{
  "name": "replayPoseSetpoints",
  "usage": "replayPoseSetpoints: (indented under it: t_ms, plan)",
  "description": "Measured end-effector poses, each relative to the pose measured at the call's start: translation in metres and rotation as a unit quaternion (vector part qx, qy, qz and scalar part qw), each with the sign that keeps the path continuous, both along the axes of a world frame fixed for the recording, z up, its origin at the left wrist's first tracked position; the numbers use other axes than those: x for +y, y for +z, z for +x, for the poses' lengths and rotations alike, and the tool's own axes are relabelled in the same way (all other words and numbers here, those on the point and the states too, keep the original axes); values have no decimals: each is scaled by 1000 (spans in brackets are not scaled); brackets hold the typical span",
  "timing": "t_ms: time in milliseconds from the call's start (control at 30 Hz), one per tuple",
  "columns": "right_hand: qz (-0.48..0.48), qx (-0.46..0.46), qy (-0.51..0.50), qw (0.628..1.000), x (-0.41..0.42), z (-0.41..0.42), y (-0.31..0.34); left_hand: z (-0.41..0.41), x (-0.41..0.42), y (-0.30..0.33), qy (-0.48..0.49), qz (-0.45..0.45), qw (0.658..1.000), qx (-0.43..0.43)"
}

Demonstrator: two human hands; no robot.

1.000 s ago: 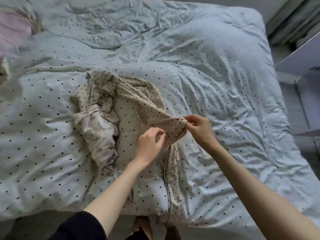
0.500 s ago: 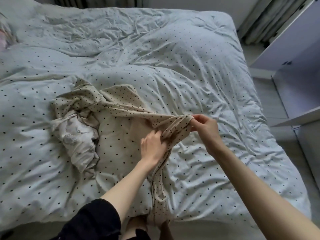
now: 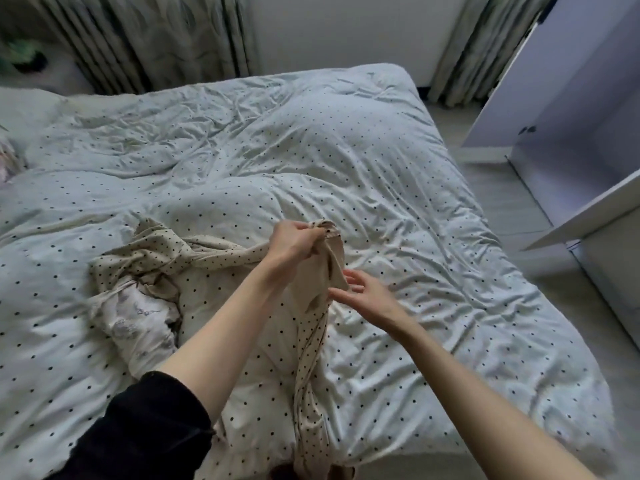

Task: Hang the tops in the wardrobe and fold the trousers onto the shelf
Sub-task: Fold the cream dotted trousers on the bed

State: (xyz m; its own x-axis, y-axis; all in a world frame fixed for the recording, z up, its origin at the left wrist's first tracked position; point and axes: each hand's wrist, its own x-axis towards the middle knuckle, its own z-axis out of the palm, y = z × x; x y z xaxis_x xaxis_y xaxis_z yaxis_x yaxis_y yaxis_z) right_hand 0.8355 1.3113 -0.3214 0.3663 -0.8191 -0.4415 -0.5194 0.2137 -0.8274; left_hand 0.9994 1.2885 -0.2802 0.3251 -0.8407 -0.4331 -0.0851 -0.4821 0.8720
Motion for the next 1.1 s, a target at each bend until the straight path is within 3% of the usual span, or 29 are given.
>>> replayPoseSetpoints:
  t_ms: [100, 200, 300, 400, 533, 600, 767, 933, 1000, 1100]
  plan:
    - [-86, -17, -145, 985, -8, 1, 4, -4, -3, 6, -21, -15, 1000, -6]
    - [-101, -19, -157, 982, -18, -6, 12, -7, 7, 0, -27, -26, 999, 30]
    - [-49, -19, -159, 986, -22, -12, 14, -3, 16, -7, -18, -53, 998, 38]
    - [16, -89, -180, 980, -24, -6, 22, 2, 29, -18, -106, -81, 990, 32]
    - [63, -172, -224, 957, -34, 10, 49, -9, 58, -47, -200, -74, 969, -125]
    - [63, -180, -213, 958, -36, 20, 63, -17, 60, -56, -172, -75, 962, -200]
    - [42, -229, -217, 948, -40, 27, 96, -23, 49, -50, 22, -36, 947, -317]
    - [-15, -203, -254, 946, -47, 7, 122, -4, 40, -36, 53, -59, 917, -390]
    - [-36, -194, -275, 941, -52, -4, 132, -1, 37, -26, 50, -78, 920, -381]
    - [-51, -171, -303, 936, -58, -23, 146, -3, 31, -4, 15, -134, 947, -292]
